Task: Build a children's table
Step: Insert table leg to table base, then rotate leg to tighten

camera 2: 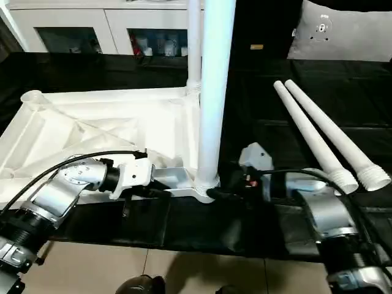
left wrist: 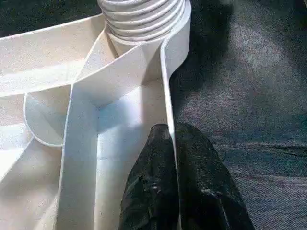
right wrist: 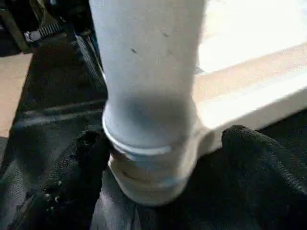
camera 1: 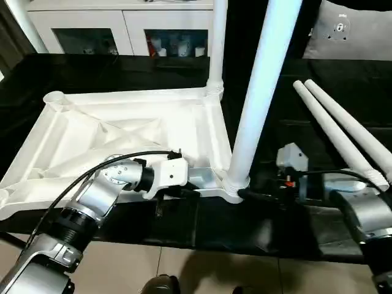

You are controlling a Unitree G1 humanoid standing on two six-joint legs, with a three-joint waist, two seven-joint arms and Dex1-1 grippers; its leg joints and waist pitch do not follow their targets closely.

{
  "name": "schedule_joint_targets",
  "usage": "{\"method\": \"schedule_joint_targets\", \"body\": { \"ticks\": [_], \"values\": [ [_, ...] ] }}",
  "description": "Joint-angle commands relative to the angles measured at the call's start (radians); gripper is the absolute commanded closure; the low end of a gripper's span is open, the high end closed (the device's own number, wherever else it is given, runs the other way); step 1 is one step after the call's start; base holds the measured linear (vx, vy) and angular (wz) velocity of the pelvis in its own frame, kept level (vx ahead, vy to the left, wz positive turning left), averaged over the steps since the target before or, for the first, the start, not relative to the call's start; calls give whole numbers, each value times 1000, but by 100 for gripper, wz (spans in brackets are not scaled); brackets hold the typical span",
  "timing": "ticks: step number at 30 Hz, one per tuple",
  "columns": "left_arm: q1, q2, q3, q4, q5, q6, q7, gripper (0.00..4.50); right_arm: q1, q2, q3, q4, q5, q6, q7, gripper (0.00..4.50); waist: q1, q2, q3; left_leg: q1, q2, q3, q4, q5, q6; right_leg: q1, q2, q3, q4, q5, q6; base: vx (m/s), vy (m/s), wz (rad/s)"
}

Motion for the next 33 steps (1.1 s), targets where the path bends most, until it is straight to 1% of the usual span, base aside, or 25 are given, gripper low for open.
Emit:
{"method": "schedule_joint_targets", "body": {
  "ticks": [1,2,3,6,10,12,15,16,18,22,25,26,27,28,30,31,32,33],
  "values": [
    [-6,-14,-62,-4,15,-39,-61,450,-45,12,-9,0,16,-17,9,86,-1,-3,-73,30,78,-26,-63,-187,90,42,-87,37,-63,-53,-288,0,0,0],
    [-7,-15,-61,-1,16,-41,-63,450,-47,14,-6,2,16,-16,14,98,1,-3,-74,29,78,-26,-62,-179,95,43,-88,36,-61,-41,-290,0,0,0],
    [-7,-15,-61,0,16,-43,-64,450,-48,17,-4,4,15,-18,16,108,2,-3,-75,30,78,-26,-61,-174,98,43,-87,36,-60,-32,-291,0,0,0],
    [-9,-16,-61,5,17,-48,-67,450,-52,29,-1,12,15,-22,19,125,9,-3,-76,28,79,-26,-59,-165,101,44,-89,36,-58,-23,-289,0,0,0],
    [-9,-15,-62,5,18,-46,-69,450,-55,37,0,19,19,-19,21,167,10,-3,-75,29,79,-26,-60,-177,96,43,-90,35,-61,-49,-286,0,0,0],
    [-9,-15,-63,7,19,-46,-70,450,-54,40,-1,23,21,-19,25,173,10,-4,-76,30,79,-26,-61,-177,91,43,-88,35,-60,-49,-285,0,0,0],
    [-9,-16,-62,10,19,-49,-73,450,-52,42,-2,26,22,-16,32,182,9,-3,-76,28,79,-26,-60,-173,92,44,-89,34,-59,-43,-284,0,0,0],
    [-8,-16,-62,9,19,-49,-75,450,-49,43,-3,24,23,-14,34,182,10,1,-75,28,79,-27,-60,-171,92,44,-90,34,-58,-41,-284,0,0,0],
    [-7,-15,-62,9,19,-49,-76,450,-47,44,-4,23,23,-12,35,185,9,-1,-76,29,79,-27,-60,-171,93,44,-88,34,-58,-30,-286,0,0,0],
    [-1,-21,-59,6,12,-25,-71,450,-35,59,-6,16,31,15,18,188,9,-1,-75,29,79,-26,-60,-176,92,44,-89,34,-59,-36,-288,0,0,0],
    [2,-32,-53,5,14,1,-47,450,-23,70,-1,4,31,43,-2,188,8,-2,-72,29,79,-25,-62,-188,87,43,-89,34,-62,-58,-288,0,0,0],
    [2,-39,-49,5,17,18,-31,450,-17,77,1,-2,29,63,-19,188,8,-1,-70,30,80,-25,-63,-195,82,42,-89,35,-64,-75,-285,0,0,0],
    [4,-61,-33,-2,9,64,8,450,-12,100,3,-3,12,127,-90,188,7,2,-67,33,81,-26,-67,-214,73,40,-88,34,-66,-103,-283,0,0,0],
    [4,-67,-28,-6,6,76,16,450,-11,106,3,-1,6,142,-110,188,6,2,-64,34,81,-25,-70,-231,66,39,-87,35,-69,-126,-281,0,0,0],
    [8,-86,-16,-26,-5,117,43,450,-16,130,-1,6,-14,167,-174,188,-1,0,-58,38,79,-28,-77,-298,28,37,-92,37,-78,-246,-261,0,0,0],
    [11,-103,-10,-48,-15,151,62,450,-23,153,-8,10,-27,177,-227,189,-2,6,-53,39,78,-30,-79,-325,17,33,-93,37,-82,-288,-251,0,0,0],
    [14,-120,-6,-68,-20,185,80,450,-33,179,-21,14,-29,195,-277,190,-12,3,-49,42,77,-32,-84,-369,-7,32,-93,38,-86,-354,-233,0,0,0],
    [15,-140,-6,-87,-19,216,104,450,-48,208,-36,20,-25,220,-322,190,-21,3,-41,40,74,-39,-89,-413,-24,33,-97,36,-93,-438,-208,0,0,0]
  ]
}}
